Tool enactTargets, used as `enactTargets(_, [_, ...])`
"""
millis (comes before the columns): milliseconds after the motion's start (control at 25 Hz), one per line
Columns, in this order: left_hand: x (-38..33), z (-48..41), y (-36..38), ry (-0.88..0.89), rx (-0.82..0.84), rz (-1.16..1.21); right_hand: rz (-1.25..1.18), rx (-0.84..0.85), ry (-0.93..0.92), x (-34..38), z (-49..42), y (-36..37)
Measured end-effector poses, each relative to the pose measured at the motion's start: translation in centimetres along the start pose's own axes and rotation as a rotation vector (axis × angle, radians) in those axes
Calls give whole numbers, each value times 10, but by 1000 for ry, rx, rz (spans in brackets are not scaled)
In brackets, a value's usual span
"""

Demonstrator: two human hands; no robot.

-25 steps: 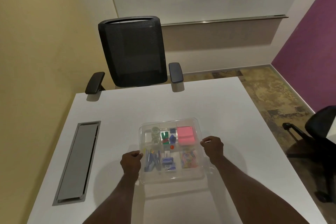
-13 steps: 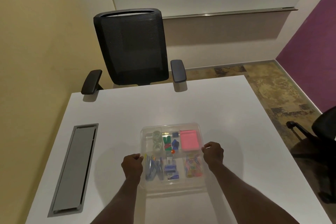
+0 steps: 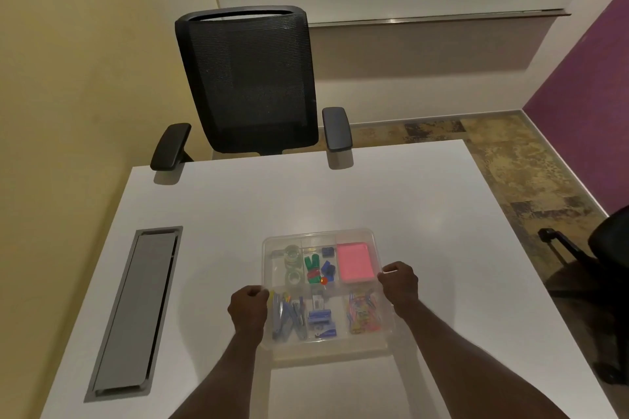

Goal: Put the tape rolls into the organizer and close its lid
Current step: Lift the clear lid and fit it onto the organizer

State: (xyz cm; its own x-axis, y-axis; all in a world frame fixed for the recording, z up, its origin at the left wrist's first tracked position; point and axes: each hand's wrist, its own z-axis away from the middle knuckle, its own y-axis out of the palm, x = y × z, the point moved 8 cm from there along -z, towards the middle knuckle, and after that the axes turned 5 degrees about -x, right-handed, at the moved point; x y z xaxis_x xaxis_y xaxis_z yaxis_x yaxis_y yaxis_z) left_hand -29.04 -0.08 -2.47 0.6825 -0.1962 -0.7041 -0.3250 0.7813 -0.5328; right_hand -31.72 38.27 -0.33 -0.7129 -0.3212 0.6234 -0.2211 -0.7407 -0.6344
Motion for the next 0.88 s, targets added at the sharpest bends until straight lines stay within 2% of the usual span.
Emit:
enactTargets(280, [-2, 12, 4, 69, -6, -71, 110, 25, -70, 1, -2, -3])
enactTargets(440, [-34, 15, 14, 310, -14, -279, 292, 40, -300, 26, 3, 4])
enactTargets(560, [-59, 10, 34, 437, 76, -323, 355, 47, -446, 49, 5, 16])
enactTargets(720, [-81, -10, 52, 428, 119, -346, 415, 36, -533, 79, -8, 32])
enactTargets(880, [-88, -45, 66, 331, 103, -329, 378, 99, -423, 84, -45, 48])
